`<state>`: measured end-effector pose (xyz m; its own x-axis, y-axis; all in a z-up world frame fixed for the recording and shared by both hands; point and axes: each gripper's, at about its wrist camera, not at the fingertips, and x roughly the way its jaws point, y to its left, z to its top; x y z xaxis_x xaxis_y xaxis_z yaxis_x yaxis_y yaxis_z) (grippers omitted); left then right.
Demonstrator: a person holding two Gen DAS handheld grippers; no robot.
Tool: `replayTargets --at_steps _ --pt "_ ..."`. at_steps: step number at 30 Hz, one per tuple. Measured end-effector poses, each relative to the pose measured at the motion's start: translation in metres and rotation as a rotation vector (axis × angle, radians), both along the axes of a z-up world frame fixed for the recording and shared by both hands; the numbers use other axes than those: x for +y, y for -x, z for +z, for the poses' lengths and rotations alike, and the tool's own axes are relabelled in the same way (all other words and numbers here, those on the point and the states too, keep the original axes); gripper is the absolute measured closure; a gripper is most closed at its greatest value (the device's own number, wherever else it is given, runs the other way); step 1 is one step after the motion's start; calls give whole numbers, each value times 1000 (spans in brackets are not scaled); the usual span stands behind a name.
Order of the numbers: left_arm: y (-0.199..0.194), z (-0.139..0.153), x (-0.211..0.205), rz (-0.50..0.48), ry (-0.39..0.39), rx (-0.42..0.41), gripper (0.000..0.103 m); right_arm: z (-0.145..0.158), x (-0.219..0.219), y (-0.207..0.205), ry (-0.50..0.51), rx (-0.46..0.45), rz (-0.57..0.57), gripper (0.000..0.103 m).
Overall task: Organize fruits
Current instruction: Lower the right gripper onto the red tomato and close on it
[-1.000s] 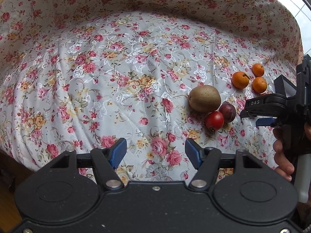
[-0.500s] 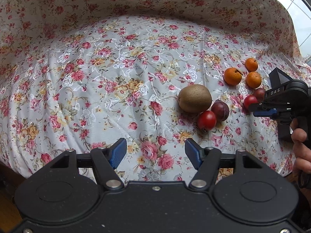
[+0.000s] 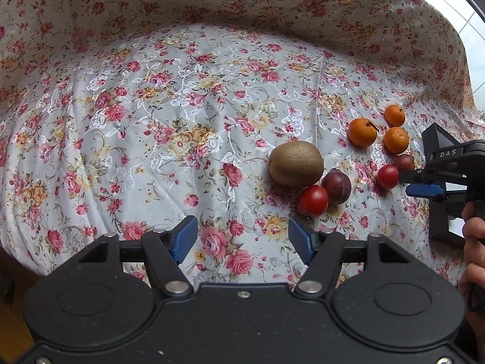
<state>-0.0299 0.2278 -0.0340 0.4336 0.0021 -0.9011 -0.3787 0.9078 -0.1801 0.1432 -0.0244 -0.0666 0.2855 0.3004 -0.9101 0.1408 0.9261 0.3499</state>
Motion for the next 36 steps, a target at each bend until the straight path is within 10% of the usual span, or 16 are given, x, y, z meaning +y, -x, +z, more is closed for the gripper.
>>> replayTargets --at_steps 24,36 --pt "3 1 -17 -131 -161 14 35 -11 67 2 201 -39 85 73" --pt "-15 -3 -25 -142 -175 40 35 3 26 5 76 -40 20 83"
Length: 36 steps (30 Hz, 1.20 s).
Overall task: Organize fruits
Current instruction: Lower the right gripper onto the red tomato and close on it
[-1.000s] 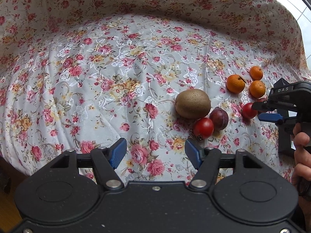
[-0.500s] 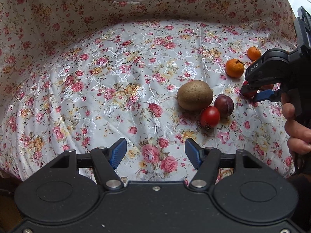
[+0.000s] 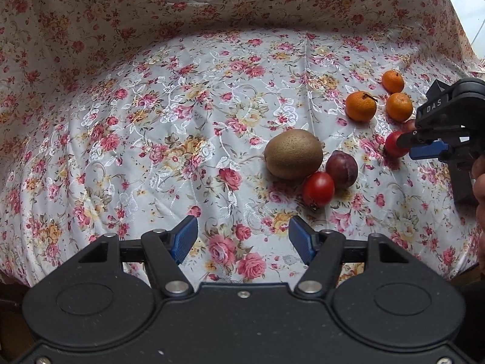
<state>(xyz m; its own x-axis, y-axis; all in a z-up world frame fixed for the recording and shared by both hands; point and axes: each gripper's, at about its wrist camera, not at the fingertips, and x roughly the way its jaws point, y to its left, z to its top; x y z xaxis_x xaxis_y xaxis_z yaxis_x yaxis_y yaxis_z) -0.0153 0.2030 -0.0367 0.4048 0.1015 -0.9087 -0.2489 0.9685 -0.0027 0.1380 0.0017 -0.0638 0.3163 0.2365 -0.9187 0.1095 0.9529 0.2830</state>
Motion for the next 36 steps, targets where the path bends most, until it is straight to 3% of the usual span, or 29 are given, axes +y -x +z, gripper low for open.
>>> replayTargets --at_steps 1,2,7,11,13,17,22,36 --pt "-4 -1 0 3 -1 7 35 1 -2 1 2 -3 5 92" --pt "-9 -3 0 9 -1 15 35 2 -3 1 11 -10 13 94" --pt "-36 -15 11 74 58 54 35 6 -9 1 37 -27 59 94" --pt "-58 -19 19 121 152 39 35 2 -21 0 -40 19 54 93" --pt "-65 -20 23 145 201 11 30 2 -23 0 -36 21 53 91" --pt "-78 -20 22 179 272 -26 33 5 -26 2 -31 2 49 91" --pt "-94 -31 9 151 196 1 34 6 -28 3 -30 2 53 88" --pt "-88 -29 20 158 245 -15 34 -2 -32 -5 -80 36 -50 78"
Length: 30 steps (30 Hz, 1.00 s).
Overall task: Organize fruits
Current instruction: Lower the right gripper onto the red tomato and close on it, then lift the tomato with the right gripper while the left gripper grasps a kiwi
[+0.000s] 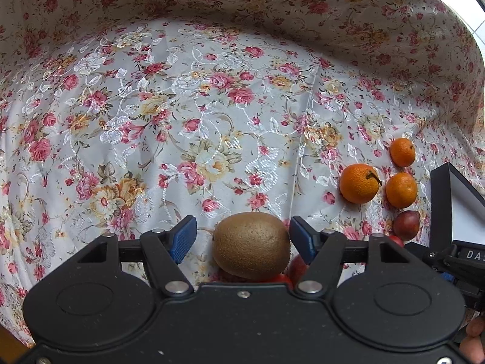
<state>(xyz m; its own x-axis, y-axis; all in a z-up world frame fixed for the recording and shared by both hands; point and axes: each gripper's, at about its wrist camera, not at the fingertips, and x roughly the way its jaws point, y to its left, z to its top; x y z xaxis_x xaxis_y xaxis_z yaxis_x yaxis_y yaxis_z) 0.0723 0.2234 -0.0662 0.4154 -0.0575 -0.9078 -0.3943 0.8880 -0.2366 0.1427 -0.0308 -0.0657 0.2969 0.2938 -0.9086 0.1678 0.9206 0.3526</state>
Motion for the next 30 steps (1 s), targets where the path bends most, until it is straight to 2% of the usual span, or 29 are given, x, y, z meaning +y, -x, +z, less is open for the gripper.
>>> replayTargets --at_steps 6,9,11,22,27,30 --pt "-1 -2 -5 -55 -23 6 33 -3 23 -16 57 -6 29 72" --pt "-3 -4 -4 -56 -8 18 33 -7 33 -22 117 0 62 66" --pt "-3 -7 -3 -63 5 27 33 -11 36 -21 134 17 68 66" --pt "-6 -18 -3 -85 21 70 31 -21 39 -18 133 63 96 64" --pt "-9 -20 -14 -121 -43 79 31 -19 54 -14 204 36 165 66" --pt "-9 -21 -20 -141 -86 83 31 -15 56 -11 203 14 185 66"
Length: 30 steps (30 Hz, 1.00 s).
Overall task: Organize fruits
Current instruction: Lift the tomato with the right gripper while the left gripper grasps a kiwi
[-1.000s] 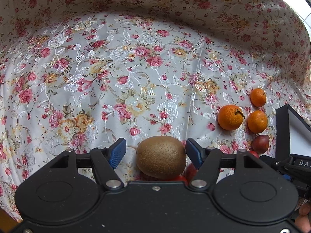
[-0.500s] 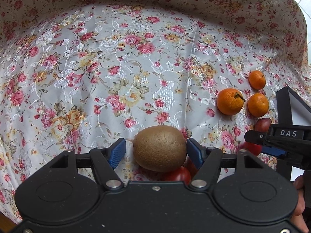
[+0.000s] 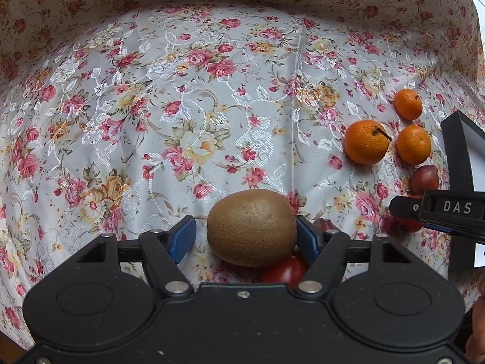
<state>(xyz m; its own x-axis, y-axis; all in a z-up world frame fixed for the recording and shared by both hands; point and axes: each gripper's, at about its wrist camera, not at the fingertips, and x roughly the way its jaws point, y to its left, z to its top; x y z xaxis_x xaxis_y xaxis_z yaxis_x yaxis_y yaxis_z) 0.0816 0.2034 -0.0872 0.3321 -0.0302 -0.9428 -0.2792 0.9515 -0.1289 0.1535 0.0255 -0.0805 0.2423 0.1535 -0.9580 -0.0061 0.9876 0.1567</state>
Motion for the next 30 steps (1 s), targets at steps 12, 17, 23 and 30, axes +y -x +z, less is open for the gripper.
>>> replayTargets --at_steps 12,17,23,30 --pt "1 20 -3 69 -48 -96 41 42 -31 11 -104 -177 -14 66" --pt "-4 29 -14 81 -31 -136 41 62 -64 18 -107 -275 -70 66" --pt "-12 38 -48 38 -19 -173 41 72 -131 17 -93 -307 -232 66" --pt "-18 50 -103 -73 -4 -226 41 67 -220 22 -30 -268 -467 66"
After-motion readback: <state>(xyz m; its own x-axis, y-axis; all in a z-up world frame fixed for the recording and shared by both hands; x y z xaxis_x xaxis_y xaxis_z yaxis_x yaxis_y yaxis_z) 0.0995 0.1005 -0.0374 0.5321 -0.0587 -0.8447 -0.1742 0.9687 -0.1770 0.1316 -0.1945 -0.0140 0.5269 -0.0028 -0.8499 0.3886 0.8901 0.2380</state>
